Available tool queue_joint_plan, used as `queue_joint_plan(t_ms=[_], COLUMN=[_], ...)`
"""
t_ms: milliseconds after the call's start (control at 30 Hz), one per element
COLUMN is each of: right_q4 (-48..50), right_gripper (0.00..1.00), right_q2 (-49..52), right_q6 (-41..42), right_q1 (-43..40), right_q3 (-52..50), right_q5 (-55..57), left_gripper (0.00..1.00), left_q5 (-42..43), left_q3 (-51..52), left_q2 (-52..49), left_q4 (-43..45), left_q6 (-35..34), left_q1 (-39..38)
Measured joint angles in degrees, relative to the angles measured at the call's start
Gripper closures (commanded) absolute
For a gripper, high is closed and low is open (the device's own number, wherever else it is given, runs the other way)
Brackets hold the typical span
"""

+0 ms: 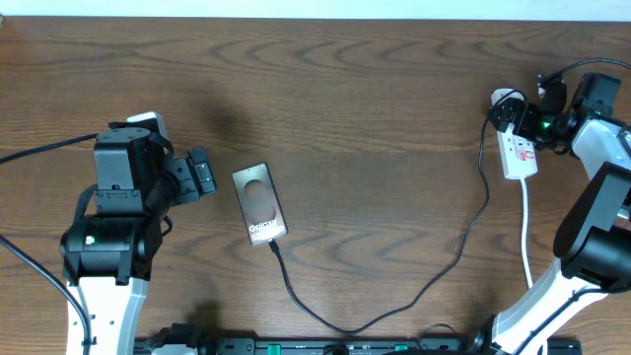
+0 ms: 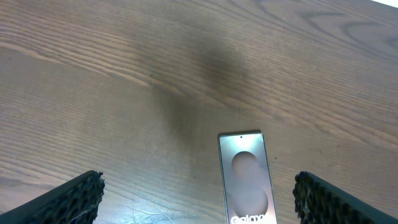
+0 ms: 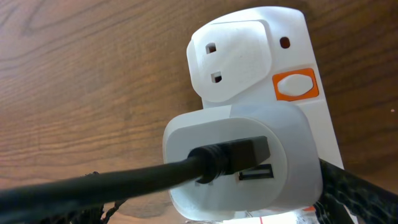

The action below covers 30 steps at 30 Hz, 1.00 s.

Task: Plug charger to phone and switch on socket
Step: 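Press down the orange switch beside the adapter with the right gripper, then raise the right gripper off the power strip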

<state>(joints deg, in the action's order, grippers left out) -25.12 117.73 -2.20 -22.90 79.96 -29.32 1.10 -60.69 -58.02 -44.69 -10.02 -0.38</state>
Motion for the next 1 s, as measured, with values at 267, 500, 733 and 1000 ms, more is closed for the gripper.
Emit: queue_joint_plan(t_ms=[267, 500, 733, 1000], right_q4=[-3.2, -3.1, -3.1, -6.9], right_gripper=[0.01, 0.01, 0.01, 0.01], right_q2=[0.0, 0.0, 0.0, 0.0], right_q6=[0.9, 1.2, 1.2, 1.2], right_q1=[-0.1, -0.1, -0.1, -1.3], right_q3=[0.9, 0.9, 0.9, 2.4], right_q5=[0.2, 0.7, 0.7, 1.3], left_gripper=[0.02, 0.02, 0.02, 0.02], left_q5=[0.0, 0.0, 0.0, 0.0], left_q3=[0.0, 0.0, 0.0, 0.0], left_q2=[0.0, 0.0, 0.0, 0.0], left_q4=[-0.2, -0.1, -0.1, -0.1], left_q6=[0.0, 0.0, 0.0, 0.0], left_q1=[0.0, 0.0, 0.0, 0.0])
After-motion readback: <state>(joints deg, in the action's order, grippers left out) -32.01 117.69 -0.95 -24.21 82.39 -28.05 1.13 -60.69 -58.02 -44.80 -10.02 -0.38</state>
